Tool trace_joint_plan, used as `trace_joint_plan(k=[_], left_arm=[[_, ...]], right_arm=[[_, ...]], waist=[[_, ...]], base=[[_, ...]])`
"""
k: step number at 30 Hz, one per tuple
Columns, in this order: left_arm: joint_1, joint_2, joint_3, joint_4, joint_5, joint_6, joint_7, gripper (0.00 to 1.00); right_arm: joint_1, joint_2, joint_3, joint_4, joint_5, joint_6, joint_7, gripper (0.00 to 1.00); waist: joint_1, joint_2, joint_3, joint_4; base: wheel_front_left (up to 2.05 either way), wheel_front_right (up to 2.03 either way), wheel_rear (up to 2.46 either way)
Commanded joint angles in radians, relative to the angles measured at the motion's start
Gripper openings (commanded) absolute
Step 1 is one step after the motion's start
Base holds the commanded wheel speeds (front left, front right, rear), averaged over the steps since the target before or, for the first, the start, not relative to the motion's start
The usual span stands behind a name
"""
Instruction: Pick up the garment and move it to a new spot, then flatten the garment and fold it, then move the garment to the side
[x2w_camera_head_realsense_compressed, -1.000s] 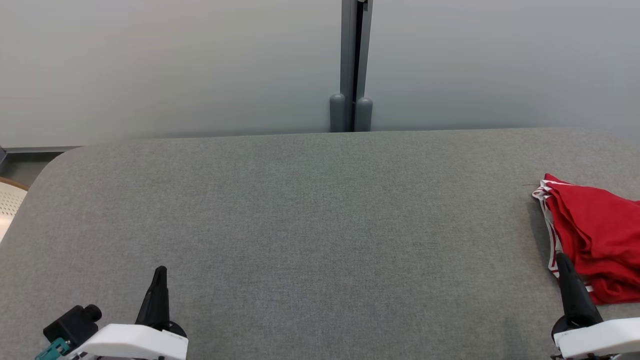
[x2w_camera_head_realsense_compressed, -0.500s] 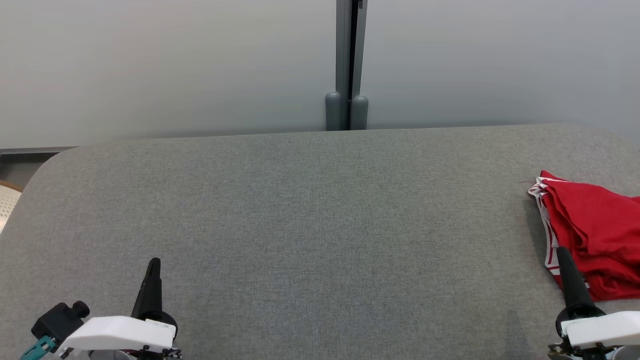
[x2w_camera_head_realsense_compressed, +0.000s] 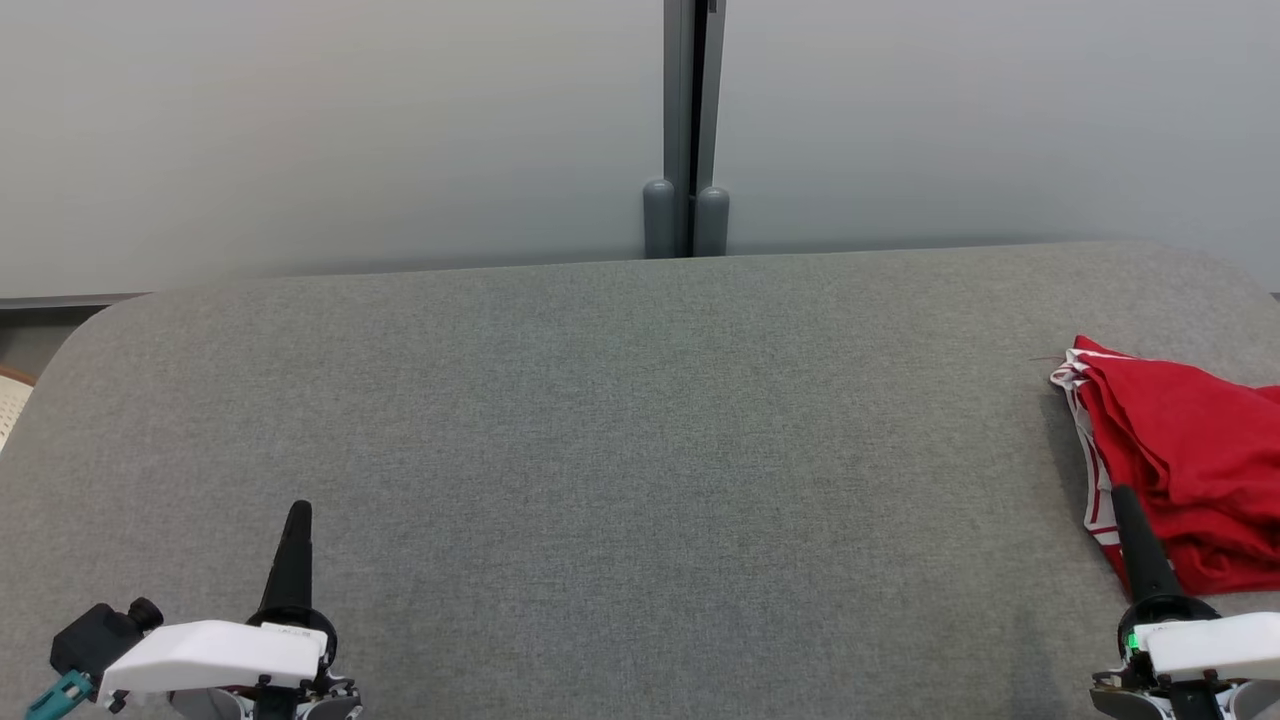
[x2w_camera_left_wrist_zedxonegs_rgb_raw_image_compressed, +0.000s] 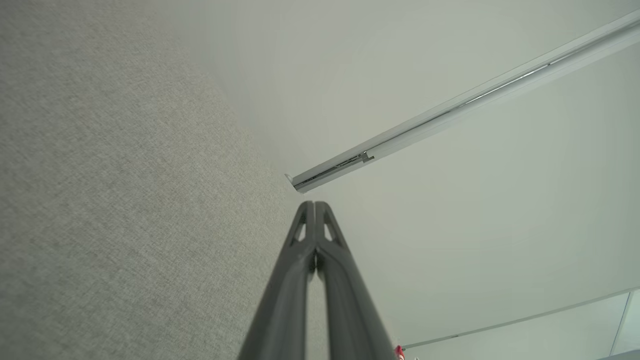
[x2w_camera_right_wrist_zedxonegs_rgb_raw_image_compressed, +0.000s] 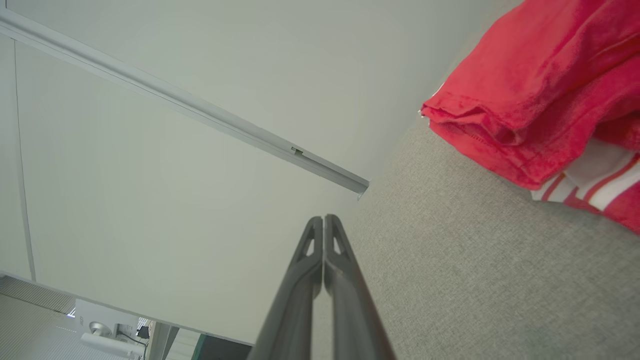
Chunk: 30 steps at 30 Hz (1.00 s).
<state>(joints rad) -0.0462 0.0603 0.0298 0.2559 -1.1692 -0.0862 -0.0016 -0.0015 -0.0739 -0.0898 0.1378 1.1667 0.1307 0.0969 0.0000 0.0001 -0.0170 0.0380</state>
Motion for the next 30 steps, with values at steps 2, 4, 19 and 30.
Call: trace_joint_plan(k=[2,4,19,30], left_arm=[[-0.026,0.005,0.012,-0.011,-0.040,-0.009,0.010,0.00],[-0.027,0.005,0.014,-0.011,-0.050,-0.011,0.012,0.00],[-0.042,0.000,0.039,-0.012,-0.183,-0.022,0.047,0.00],[-0.054,-0.003,0.055,-0.012,-0.269,-0.031,0.071,0.00]], right_arm=[[-0.028,-0.001,-0.007,0.002,0.042,0.000,0.003,0.00],[-0.030,0.000,-0.008,0.005,0.052,0.000,0.004,0.00],[-0.057,0.008,-0.014,0.040,0.185,0.000,0.009,0.00],[-0.076,0.013,-0.018,0.063,0.272,0.000,0.012,0.00]], waist=[[0.0000,-0.0001,0.001,-0.002],[0.0000,-0.0001,0.001,-0.003],[0.0000,-0.0001,0.007,-0.013],[0.0000,-0.0001,0.011,-0.020]], base=[[0.00,0.00,0.00],[0.00,0.00,0.00],[0.00,0.00,0.00],[0.00,0.00,0.00]])
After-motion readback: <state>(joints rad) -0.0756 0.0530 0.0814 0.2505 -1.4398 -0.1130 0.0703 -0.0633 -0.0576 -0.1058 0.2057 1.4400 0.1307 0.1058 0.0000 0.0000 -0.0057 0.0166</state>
